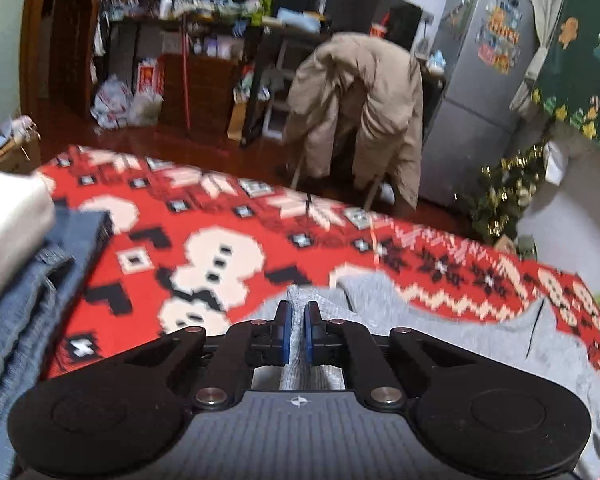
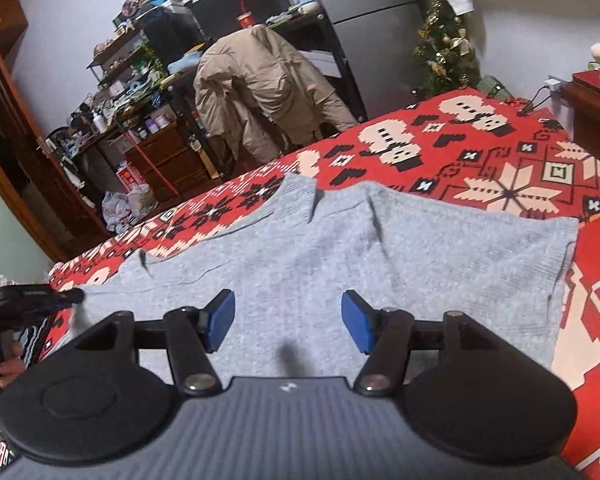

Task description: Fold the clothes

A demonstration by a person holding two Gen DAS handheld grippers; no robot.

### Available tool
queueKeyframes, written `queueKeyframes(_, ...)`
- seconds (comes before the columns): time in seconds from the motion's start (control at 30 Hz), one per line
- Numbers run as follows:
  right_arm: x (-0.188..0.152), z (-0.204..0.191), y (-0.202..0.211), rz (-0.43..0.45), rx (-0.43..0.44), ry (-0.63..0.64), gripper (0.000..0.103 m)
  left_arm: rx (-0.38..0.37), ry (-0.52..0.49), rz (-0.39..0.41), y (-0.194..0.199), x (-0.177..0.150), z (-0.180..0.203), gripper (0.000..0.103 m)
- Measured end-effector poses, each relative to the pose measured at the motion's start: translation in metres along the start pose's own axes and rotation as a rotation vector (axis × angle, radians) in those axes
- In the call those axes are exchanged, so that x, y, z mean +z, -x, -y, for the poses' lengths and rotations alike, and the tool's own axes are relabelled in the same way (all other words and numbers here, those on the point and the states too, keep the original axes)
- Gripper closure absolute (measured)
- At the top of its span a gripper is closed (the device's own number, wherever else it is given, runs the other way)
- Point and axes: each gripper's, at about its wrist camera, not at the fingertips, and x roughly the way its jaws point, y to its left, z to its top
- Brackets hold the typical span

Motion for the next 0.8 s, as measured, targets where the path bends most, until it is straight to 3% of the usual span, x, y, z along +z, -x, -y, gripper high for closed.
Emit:
queueKeyframes(0.17,0.001,0.001,-0.001,0.009,-0.020,0.007,0.039,0.082,0.001,-0.068,-0.011,-0.003,-0.003,0.096)
queueKeyframes(0.3,-0.002,-0.003,-0.004,0.001,-0.030,0.043,0.042,0.092,-0.008,-0.081,-0.015,-0.008,-0.001,0.096)
queueKeyframes(0.33,-0.002,-0.006,-0.005,0.000,-0.034,0.067,0.047,0.090,-0.012,-0.072,-0.014,-0.008,0.000,0.096)
queueKeyframes(0.4,-0.003,-0.014,-0.010,-0.014,-0.036,0.117,0.091,0.078,-0.011,-0.050,-0.010,-0.007,0.002,0.096)
queueKeyframes(0.6,0.007,-0.046,-0.046,-0.050,-0.011,0.241,0.093,0.050,0.034,-0.045,-0.007,-0.002,-0.001,0.096)
queueKeyframes(0.8,0.021,-0.064,-0.106,-0.120,-0.028,0.252,0.093,0.038,0.068,-0.066,-0.008,0.000,-0.009,0.096)
